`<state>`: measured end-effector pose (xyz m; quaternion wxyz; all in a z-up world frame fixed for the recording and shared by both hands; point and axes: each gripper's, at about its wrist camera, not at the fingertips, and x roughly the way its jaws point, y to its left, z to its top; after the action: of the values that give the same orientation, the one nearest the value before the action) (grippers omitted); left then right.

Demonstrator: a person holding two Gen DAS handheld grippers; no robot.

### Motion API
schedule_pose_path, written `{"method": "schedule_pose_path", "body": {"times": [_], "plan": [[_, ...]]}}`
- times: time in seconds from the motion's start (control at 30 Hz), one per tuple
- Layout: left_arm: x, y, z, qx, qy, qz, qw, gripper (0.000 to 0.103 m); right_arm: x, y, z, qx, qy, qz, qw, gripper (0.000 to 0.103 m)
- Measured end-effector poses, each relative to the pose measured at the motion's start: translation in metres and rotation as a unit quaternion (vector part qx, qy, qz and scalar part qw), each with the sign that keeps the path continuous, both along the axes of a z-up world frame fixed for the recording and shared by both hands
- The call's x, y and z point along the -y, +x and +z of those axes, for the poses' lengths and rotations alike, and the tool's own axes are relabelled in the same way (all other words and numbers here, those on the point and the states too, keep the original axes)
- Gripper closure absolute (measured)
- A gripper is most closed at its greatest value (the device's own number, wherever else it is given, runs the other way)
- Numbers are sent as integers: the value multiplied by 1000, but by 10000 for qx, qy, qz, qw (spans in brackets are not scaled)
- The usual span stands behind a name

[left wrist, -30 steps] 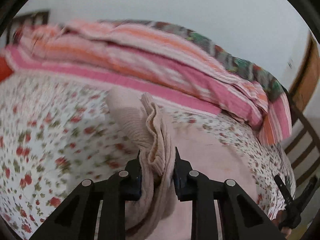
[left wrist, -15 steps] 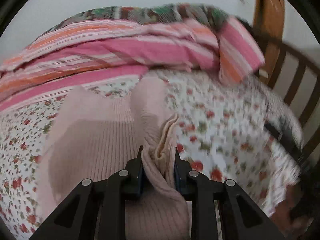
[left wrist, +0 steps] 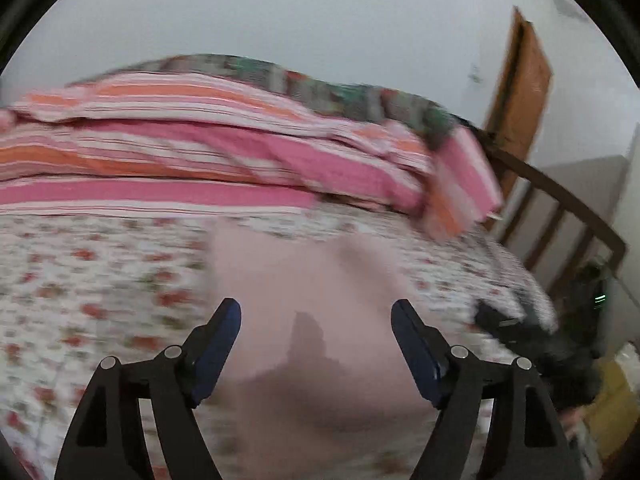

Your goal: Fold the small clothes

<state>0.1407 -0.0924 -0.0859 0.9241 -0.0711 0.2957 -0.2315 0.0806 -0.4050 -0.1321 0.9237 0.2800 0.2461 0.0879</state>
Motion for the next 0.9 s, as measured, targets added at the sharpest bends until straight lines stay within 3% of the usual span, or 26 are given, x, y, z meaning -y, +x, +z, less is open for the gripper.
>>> {"method": "schedule_pose_path", "body": {"times": [0.13,0.3,0.33,0.37,0.4,0.47,0.53,0.57,0.63,0.73,0.87,0.9], "plan": [[-48,22,-22,-101,90,350,9993,27,-23,34,-3,-276,513,486,9971,27],[-77,48,-49,-284,-382,380,9981,27,-49,88,-26,-1248,258,452,9908,29],[-79,50,-54,-322,-458,378,9977,27,-52,93,-26,-1319,172,331,9906,41],[-81,52,-57,-373,-516,360,9973,27,-54,93,-22,-1248,76,270,9918,62],[-82,53,-58,-422,-519,324,9972,27,-58,94,-14,-1106,-29,378,9931,75],[-86,50,-55,-354,-558,246,9975,27,-71,90,11,-570,-464,745,9945,84],[-91,48,-51,-230,-597,286,9975,27,-83,67,35,305,-1139,778,9900,85],[-93,48,-51,-237,-625,295,9973,27,-84,59,38,487,-1250,773,9879,84],[-93,52,-54,-339,-701,234,9967,27,-81,60,26,200,-1435,640,9874,84],[-88,55,-60,-518,-683,101,9963,27,-67,80,-11,-913,-1609,140,9826,77],[-71,49,-63,-588,-483,-224,9969,27,-49,58,5,-773,-1245,-87,9892,50],[-68,47,-63,-579,-458,-305,9968,26,-50,50,12,-692,-1278,-109,9893,49]]}}
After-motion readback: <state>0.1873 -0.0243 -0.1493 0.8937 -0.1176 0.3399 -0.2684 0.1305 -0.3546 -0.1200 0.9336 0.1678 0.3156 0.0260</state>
